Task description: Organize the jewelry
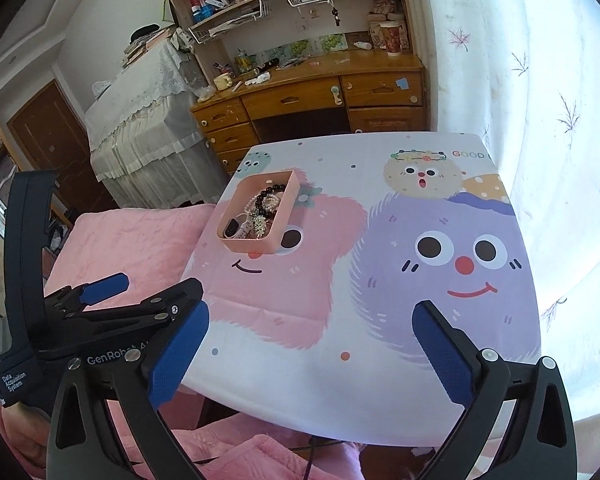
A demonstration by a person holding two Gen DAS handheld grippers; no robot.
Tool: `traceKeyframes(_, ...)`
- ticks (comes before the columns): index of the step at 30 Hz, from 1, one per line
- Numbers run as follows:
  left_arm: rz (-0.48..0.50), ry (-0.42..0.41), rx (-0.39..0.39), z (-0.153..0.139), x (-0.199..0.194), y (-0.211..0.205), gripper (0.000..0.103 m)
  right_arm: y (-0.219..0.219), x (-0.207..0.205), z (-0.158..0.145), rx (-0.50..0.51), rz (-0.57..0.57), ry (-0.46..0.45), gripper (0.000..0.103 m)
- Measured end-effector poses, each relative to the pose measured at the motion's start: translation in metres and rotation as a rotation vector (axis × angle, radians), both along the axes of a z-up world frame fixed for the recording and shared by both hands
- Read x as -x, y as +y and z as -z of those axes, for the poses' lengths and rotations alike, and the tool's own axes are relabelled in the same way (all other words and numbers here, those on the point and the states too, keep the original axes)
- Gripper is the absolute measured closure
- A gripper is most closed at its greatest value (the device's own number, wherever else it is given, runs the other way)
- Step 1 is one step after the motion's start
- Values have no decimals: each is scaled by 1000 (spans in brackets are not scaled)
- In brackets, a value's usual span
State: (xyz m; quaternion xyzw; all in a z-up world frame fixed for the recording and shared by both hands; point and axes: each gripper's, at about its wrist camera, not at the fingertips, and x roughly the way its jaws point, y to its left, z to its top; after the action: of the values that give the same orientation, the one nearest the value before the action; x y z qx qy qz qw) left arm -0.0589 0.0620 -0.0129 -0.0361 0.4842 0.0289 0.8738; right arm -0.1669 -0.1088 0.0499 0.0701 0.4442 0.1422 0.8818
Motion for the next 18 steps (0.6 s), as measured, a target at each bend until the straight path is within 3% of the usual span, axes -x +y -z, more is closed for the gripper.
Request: traceKeyframes(18, 49, -49, -56, -11, 7, -11, 0, -1, -6, 15, 21, 55, 23, 0)
